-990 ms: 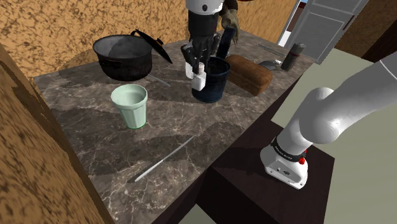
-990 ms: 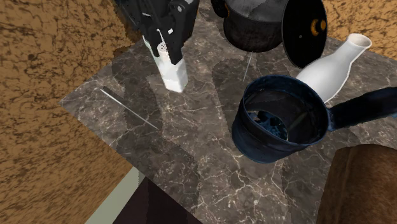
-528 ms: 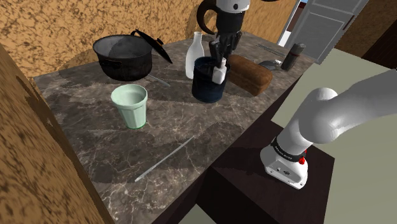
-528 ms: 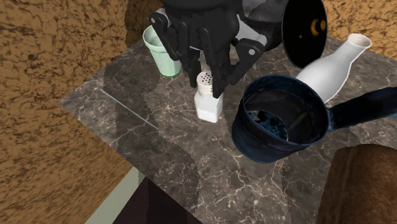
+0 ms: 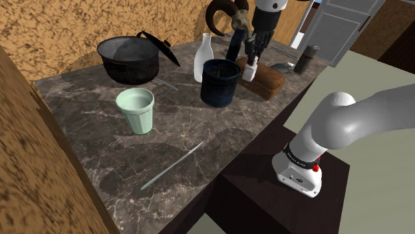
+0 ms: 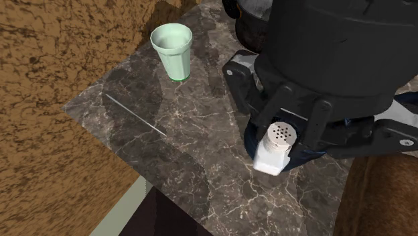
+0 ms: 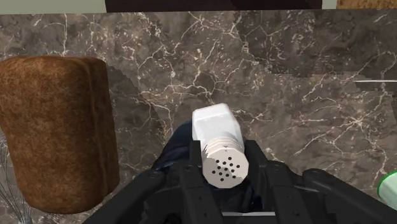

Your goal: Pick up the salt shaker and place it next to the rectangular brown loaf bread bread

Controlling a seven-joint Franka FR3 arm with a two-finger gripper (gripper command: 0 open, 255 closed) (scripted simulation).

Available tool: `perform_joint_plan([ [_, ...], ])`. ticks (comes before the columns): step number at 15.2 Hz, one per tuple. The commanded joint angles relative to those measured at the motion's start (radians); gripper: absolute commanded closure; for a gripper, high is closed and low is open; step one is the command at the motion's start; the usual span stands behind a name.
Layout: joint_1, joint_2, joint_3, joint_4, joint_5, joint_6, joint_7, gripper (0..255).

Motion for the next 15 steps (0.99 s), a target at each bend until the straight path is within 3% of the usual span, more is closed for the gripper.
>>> perform_joint_plan([
  [1,-0.016,-0.035,-0.043,-0.031,-0.028,0.000,-0.048,255],
  [10,-0.107,-0.122,-0.256,-0.076,-0.185,-0.008,-0.281,255],
  [15,-0.110,-0.134,-0.264,-0.150,-0.193,0.053,-0.273,255],
])
